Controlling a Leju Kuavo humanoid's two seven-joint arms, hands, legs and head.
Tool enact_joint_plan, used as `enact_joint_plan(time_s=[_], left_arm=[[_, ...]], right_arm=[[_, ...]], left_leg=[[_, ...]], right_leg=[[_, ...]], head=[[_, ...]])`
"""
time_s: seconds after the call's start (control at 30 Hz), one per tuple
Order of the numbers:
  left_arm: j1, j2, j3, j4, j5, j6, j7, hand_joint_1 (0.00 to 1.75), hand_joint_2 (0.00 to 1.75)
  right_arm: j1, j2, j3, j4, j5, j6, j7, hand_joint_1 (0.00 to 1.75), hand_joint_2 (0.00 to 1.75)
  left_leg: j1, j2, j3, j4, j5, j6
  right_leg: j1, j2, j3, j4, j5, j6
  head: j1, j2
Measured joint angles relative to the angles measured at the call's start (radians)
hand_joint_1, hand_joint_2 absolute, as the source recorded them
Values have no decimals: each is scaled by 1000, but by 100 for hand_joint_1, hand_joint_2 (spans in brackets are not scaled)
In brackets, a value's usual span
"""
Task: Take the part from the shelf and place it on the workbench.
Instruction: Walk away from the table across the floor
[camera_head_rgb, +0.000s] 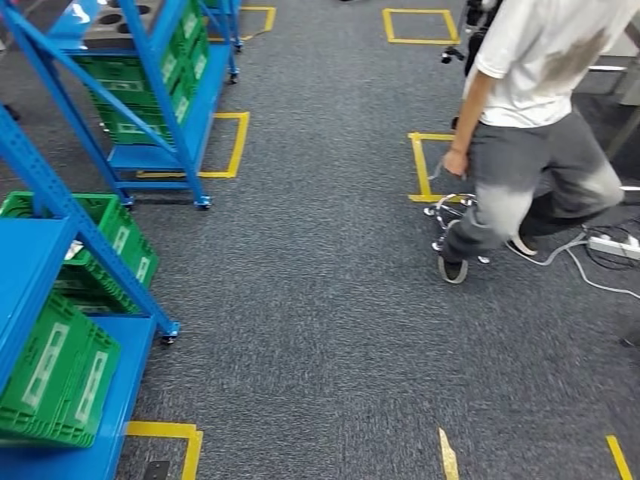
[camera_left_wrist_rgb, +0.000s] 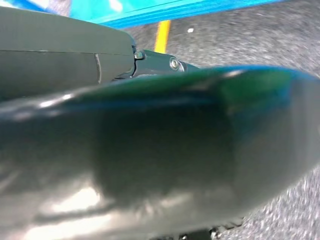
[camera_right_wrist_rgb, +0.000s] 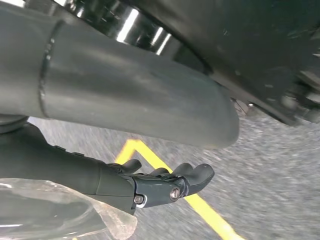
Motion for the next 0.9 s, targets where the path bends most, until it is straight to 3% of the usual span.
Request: enact_joint_plan(time_s=[0.03,0.1,0.17,0.23,0.3,0.37,0.4,0.43,0.47,0.53,0.6,0.67,0.7,0.77,0.83,0.87,0.9], left_arm=[[-1,-1,8,0,8,3,0,0,0],[-2,-2,24,0,25,10,-2,0,0],[2,-3,41,0,42,21,-3,0,0],[7,-4,59,0,58,32,5,0,0],[5,-4,73,0,66,39,12,0,0],[4,-5,84,0,69,40,16,0,0],[5,-5,89,0,72,41,21,0,0],[7,-5,94,0,75,41,29,0,0],[8,-6,99,0,80,42,37,0,0],[9,-7,110,0,90,45,47,0,0],[7,-10,119,0,99,47,48,0,0],[8,-14,127,0,102,47,48,0,0],[10,-16,131,0,103,47,48,0,0],[10,-19,135,0,106,47,46,0,0],[7,-20,136,-1,107,42,43,0,0],[6,-20,136,-1,108,38,41,0,0],[7,-19,137,-1,108,33,40,0,0]], right_arm=[[-1,-2,8,0,10,5,-2,0,0],[-3,-5,24,1,30,16,-6,0,0],[-5,-8,40,1,51,26,-6,0,0],[-6,-11,56,1,68,35,-7,0,0],[-4,-12,69,1,78,42,-8,0,0],[-2,-14,79,1,83,46,-7,0,0],[-2,-16,83,1,88,48,-6,0,0],[-3,-16,89,1,93,50,-4,0,0],[-4,-17,94,1,101,53,-2,0,0],[-6,-17,106,1,115,58,-1,0,0],[-7,-18,117,1,127,64,-1,0,0],[-10,-18,127,1,132,68,-1,0,0],[-11,-19,131,1,133,68,-1,0,0],[-12,-20,138,1,136,69,-2,0,0],[-9,-21,143,1,137,71,-5,0,0],[-6,-23,144,1,137,73,-7,0,0],[-5,-25,145,1,137,76,-9,0,0]], left_leg=[[-1,-14,-1,1,0,-3],[1,-39,-8,3,3,-14],[4,-56,-16,2,7,-29],[2,-17,-27,23,-10,-39],[-1,48,-68,122,-72,-46],[0,72,-124,251,-132,-52],[0,75,-134,281,-137,-53],[0,78,-124,268,-120,-54],[0,86,-94,216,-88,-52],[-7,133,-19,75,-29,-43],[-15,167,12,7,-14,-29],[-17,151,9,3,-13,-17],[-16,140,8,0,-11,-11],[-10,117,8,-6,-4,1],[-7,91,4,-6,0,8],[-7,77,2,-6,1,9],[-6,63,2,-6,2,9]], right_leg=[[-3,26,29,-68,26,-3],[-5,59,62,-133,36,-7],[-4,45,70,-142,35,-12],[-5,19,74,-149,40,-23],[-3,-14,77,-153,40,-32],[1,-52,77,-152,37,-36],[2,-69,78,-152,35,-37],[3,-84,80,-152,33,-37],[4,-97,83,-151,31,-36],[8,-121,91,-149,24,-30],[14,-141,95,-147,18,-22],[16,-160,99,-147,14,-14],[14,-153,99,-144,9,-8],[9,-100,75,-90,-31,3],[5,-47,14,41,-96,9],[4,-39,-18,105,-118,10],[3,-36,-39,142,-123,11]], head=[[0,0],[-1,0],[-2,0],[-5,0],[-10,0],[-13,0],[-13,0],[-13,0],[-13,0],[-13,0],[-12,0],[-12,0],[-12,0],[-8,0],[-4,0],[-4,0],[-4,0]])
